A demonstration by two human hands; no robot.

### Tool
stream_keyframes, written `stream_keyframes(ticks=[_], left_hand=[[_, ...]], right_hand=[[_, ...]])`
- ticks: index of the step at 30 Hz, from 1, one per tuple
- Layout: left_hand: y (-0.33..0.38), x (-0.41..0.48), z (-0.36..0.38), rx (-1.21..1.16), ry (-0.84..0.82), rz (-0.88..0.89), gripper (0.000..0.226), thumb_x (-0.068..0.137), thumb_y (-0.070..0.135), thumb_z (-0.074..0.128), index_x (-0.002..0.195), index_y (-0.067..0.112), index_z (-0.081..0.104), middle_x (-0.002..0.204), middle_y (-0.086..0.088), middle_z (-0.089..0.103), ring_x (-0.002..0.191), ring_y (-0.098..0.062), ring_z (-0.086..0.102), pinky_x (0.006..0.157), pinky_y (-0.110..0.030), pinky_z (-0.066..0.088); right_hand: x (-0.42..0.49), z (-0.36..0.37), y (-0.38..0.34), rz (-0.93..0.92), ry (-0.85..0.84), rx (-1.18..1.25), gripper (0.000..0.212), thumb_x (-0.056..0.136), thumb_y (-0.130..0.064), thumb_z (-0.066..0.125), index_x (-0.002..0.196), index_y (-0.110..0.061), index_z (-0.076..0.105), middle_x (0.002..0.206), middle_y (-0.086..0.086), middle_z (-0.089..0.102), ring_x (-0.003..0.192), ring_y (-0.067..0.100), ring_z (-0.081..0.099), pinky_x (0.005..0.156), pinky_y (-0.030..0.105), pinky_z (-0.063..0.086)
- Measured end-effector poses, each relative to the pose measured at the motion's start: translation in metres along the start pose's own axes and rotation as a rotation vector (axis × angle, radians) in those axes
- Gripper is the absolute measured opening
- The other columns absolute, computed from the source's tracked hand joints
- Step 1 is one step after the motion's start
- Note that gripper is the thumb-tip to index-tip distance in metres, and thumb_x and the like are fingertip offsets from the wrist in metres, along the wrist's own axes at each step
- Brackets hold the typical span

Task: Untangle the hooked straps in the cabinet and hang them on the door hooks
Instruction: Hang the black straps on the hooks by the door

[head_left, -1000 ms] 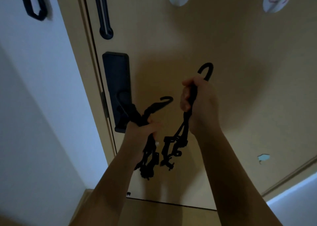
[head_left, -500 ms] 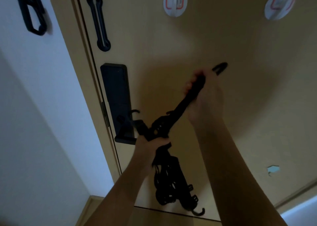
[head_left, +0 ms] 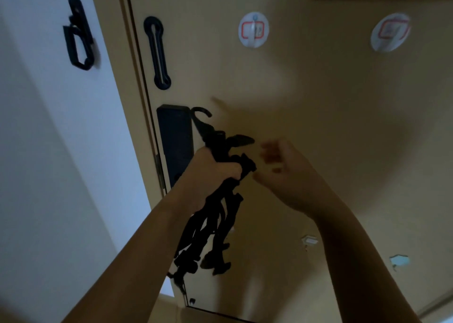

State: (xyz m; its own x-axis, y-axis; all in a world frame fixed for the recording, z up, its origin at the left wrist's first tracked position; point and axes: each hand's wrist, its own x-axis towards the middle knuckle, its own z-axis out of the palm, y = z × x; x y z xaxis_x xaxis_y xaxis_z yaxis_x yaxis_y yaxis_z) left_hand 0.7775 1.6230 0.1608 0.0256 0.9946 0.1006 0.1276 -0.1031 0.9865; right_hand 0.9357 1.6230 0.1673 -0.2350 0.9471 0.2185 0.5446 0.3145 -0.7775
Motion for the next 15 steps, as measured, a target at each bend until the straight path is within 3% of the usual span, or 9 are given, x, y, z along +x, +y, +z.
stream_keyframes(ticks=[2, 6, 9, 12, 15], left_hand=[[0.011, -0.001, -0.002, 0.083, -0.035, 0.02, 0.023, 0.076, -0.008, 0.057, 0.062, 0.01, 0.055, 0.044, 0.002, 0.049, 0.043, -0.013, 0.048, 0.047, -0.025, 0.042], [0.027, -0.007, -0.013, 0.13, -0.025, 0.115, 0.024, 0.073, -0.012, 0.06, 0.073, 0.012, 0.062, 0.061, -0.004, 0.061, 0.057, -0.014, 0.061, 0.056, -0.026, 0.051], [0.026, -0.012, -0.02, 0.036, -0.003, 0.141, 0.033, 0.072, -0.017, 0.06, 0.075, 0.015, 0.064, 0.052, 0.009, 0.065, 0.053, -0.003, 0.062, 0.05, -0.017, 0.051], [0.018, -0.01, -0.026, -0.109, 0.062, 0.086, 0.028, 0.073, -0.017, 0.056, 0.074, 0.01, 0.064, 0.051, 0.004, 0.064, 0.051, -0.011, 0.062, 0.048, -0.02, 0.05], [0.023, -0.005, -0.029, -0.215, 0.116, 0.086, 0.025, 0.073, -0.016, 0.057, 0.076, 0.007, 0.066, 0.057, 0.0, 0.066, 0.055, -0.014, 0.065, 0.05, -0.021, 0.051]], right_hand=[[0.004, 0.003, -0.012, -0.106, -0.12, 0.011, 0.048, 0.076, -0.039, 0.061, 0.119, -0.03, 0.043, 0.123, -0.01, 0.051, 0.114, 0.01, 0.051, 0.097, 0.037, 0.046], [0.014, 0.008, -0.031, -0.175, -0.204, 0.262, 0.035, 0.082, 0.001, 0.055, 0.109, -0.018, 0.046, 0.112, -0.001, 0.056, 0.108, 0.018, 0.056, 0.09, 0.035, 0.05], [0.021, 0.008, -0.04, -0.246, -0.271, 0.205, 0.03, 0.083, 0.002, 0.053, 0.107, -0.015, 0.047, 0.097, -0.004, 0.052, 0.089, 0.014, 0.053, 0.073, 0.025, 0.046], [0.027, 0.007, -0.048, -0.314, -0.298, 0.075, 0.02, 0.086, -0.002, 0.055, 0.104, -0.011, 0.053, 0.089, -0.006, 0.052, 0.073, -0.001, 0.05, 0.062, 0.009, 0.041], [0.037, 0.003, -0.057, -0.43, -0.227, 0.015, 0.017, 0.083, 0.003, 0.058, 0.097, -0.005, 0.063, 0.084, -0.01, 0.052, 0.07, -0.009, 0.051, 0.064, 0.003, 0.04]])
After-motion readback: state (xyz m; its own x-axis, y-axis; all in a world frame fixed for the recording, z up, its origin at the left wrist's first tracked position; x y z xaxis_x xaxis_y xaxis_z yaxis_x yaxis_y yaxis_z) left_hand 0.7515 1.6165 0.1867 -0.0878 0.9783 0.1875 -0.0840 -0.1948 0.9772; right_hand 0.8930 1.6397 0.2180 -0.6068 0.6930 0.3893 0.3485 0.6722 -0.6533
